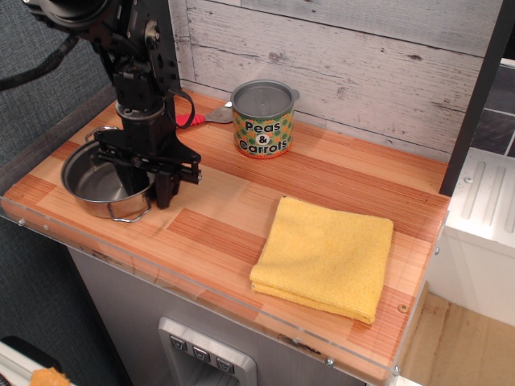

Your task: Place pot on top of orange towel

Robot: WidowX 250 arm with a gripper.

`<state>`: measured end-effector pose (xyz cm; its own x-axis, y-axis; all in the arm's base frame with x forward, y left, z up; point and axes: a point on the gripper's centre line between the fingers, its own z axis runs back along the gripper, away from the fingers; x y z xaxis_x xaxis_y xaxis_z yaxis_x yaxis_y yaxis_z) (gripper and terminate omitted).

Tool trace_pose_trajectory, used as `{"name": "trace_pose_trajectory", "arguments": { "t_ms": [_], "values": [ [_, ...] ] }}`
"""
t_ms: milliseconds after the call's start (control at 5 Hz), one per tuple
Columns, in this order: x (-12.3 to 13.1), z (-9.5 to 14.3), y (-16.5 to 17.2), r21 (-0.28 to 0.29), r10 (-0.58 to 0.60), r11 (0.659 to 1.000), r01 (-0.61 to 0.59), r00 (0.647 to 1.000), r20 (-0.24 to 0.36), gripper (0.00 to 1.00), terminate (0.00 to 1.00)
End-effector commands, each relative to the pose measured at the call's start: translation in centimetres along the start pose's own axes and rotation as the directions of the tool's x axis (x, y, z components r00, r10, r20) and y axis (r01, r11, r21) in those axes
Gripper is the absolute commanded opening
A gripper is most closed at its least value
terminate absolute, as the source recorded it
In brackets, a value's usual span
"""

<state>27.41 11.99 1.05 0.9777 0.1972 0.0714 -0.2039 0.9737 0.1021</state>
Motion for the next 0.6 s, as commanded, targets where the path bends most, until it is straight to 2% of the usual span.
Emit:
{"name": "trace_pose_trajectory", "arguments": {
  "t_ms": [0,200,400],
  "values": [
    [-0.1,2.7,0.6,0.025,0.012,1.0,-0.013,0.999,0.032,0.0,0.0],
    [-0.1,4.7,0.5,0.094,0.014,0.996,-0.012,1.0,-0.026,0.0,0.0],
    [-0.2,6.5,-0.6,0.149,0.02,0.989,-0.015,0.999,-0.031,0.0,0.0]
  ]
}}
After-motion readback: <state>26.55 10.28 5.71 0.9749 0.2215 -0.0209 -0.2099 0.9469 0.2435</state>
